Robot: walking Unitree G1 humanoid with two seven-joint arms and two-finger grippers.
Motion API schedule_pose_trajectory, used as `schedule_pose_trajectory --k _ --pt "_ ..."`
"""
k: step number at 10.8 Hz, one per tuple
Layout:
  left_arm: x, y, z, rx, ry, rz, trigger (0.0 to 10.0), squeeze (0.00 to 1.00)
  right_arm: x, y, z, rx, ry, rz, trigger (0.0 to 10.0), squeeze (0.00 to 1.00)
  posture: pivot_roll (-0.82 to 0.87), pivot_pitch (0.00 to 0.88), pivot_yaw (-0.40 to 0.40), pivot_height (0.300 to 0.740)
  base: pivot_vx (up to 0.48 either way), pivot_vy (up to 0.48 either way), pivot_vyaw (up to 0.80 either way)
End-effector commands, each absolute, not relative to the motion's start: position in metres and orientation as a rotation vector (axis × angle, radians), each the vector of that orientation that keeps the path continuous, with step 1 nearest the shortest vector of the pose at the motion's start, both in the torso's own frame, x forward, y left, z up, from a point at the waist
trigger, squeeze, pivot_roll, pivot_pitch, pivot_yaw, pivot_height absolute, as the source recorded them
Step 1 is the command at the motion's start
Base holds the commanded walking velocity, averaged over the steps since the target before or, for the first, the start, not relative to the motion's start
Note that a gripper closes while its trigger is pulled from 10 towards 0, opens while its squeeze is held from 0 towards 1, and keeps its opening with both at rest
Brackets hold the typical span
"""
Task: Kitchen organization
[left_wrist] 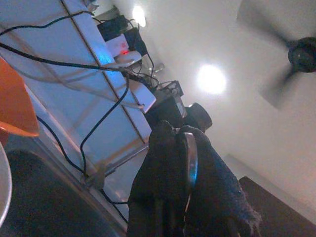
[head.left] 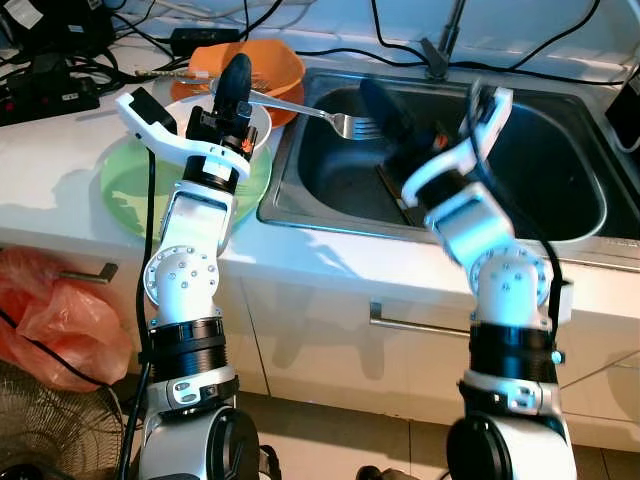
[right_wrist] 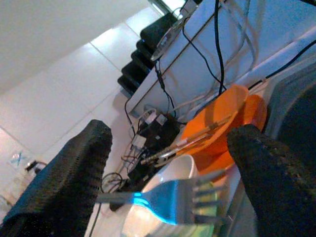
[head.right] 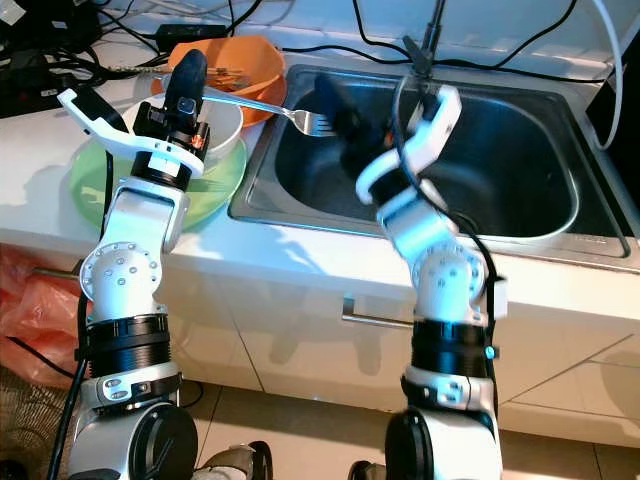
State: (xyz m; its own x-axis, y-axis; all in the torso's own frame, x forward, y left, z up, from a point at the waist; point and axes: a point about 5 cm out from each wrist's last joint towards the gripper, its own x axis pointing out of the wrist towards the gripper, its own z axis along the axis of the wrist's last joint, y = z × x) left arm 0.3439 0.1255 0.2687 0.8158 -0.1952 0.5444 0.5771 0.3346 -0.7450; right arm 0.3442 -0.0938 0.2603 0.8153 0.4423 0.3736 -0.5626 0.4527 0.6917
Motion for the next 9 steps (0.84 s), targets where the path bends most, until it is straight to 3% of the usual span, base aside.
schedule_pose_trajectory --k 1,2,3,4,9 --pt "0.34 0.114 0.272 -1.146 -0.395 -0.555 0.0 0.0 0.346 -0.093 0.26 0.941 -0.14 0.61 0.1 0.0 0.03 0.125 -0.002 0.74 0.0 0.0 0.0" --pt "0.34 0.114 0.273 -1.149 -0.395 -0.553 0.0 0.0 0.346 -0.09 0.259 0.953 -0.134 0.615 0.7 0.0 0.03 0.125 -0.002 0.74 0.0 0.0 0.0" --pt "0.34 0.114 0.272 -1.152 -0.394 -0.544 0.0 0.0 0.346 -0.087 0.256 0.964 -0.119 0.618 6.9 0.0 0.03 0.127 -0.006 0.74 0.0 0.0 0.0" --pt "0.341 0.115 0.272 -1.161 -0.396 -0.534 0.0 0.0 0.346 -0.085 0.254 0.963 -0.109 0.618 10.0 0.0 0.03 0.127 -0.006 0.74 0.0 0.0 0.0" --pt "0.342 0.118 0.272 -1.16 -0.398 -0.519 0.0 0.0 0.345 -0.079 0.238 0.98 -0.059 0.613 10.0 0.0 0.03 0.122 -0.003 0.74 0.0 0.0 0.0"
